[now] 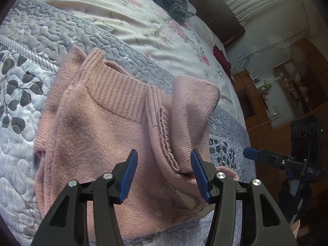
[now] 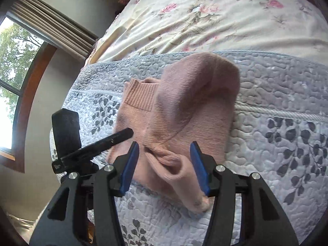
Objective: Fold small clothes
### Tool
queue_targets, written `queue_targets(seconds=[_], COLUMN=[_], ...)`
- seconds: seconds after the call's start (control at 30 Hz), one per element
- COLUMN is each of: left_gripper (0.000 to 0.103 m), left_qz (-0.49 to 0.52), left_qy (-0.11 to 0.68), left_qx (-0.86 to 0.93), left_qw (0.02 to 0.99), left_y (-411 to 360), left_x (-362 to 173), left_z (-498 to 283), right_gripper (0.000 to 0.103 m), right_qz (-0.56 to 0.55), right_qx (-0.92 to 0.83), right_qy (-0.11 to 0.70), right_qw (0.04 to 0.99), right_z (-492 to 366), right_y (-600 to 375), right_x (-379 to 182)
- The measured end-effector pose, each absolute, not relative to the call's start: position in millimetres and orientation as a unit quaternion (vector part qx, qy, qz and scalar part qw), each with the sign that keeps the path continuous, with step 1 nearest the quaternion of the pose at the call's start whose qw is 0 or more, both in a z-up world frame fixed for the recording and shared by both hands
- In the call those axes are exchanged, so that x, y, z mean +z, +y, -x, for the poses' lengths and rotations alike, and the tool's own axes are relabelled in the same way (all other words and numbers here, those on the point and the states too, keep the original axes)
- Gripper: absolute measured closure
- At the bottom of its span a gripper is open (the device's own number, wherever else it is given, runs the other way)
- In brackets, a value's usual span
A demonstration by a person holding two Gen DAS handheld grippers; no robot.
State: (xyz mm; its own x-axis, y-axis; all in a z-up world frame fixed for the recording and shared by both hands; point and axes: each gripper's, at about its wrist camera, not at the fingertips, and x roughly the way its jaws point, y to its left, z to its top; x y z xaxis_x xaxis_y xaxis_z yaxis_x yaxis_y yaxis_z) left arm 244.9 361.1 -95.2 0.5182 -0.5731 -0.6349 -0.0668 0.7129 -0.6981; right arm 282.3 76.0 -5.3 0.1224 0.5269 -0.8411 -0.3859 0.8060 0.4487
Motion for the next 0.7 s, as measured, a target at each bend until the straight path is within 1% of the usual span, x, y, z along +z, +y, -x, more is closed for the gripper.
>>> queue_targets(seconds=[0.1,0.2,0.37,0.57,0.63,0.7], left_gripper=[0.046,0.045,0.045,0.045,0.047,0.059], left_qz=[0.355,0.366,0.361,0.365,0.360,0.360], left_qy=[0.470,0.473,0.490,0.491,0.494,0.494], left_qx=[-0.159,-0.164,-0.160,-0.162,-0.158,-0.154], left_qw=[0.792,0.784,0.778,0.774,0.776,0.776], left_y=[353,347,335,322,317,315], left_x=[-102,-109,-123,-128,-128,-128], left_z=[-253,-259,-265,-276,-282,-285], right_gripper=[0.049,0.049,0.049,0.049,0.049,0.049], right_qz=[-0.071,-0.072,-0.089,-0.105,-0.109,-0.109], right_qx=[0.293,0.272,0.251,0.246,0.245,0.244], right_qy=[0.594,0.607,0.632,0.638,0.640,0.640], right_qw=[0.746,0.743,0.728,0.722,0.720,0.720], right_z=[-275,-266,-254,-247,-245,-246], right_y=[45,20,4,-3,-4,-4], right_x=[-19,-45,-93,-117,-121,-122])
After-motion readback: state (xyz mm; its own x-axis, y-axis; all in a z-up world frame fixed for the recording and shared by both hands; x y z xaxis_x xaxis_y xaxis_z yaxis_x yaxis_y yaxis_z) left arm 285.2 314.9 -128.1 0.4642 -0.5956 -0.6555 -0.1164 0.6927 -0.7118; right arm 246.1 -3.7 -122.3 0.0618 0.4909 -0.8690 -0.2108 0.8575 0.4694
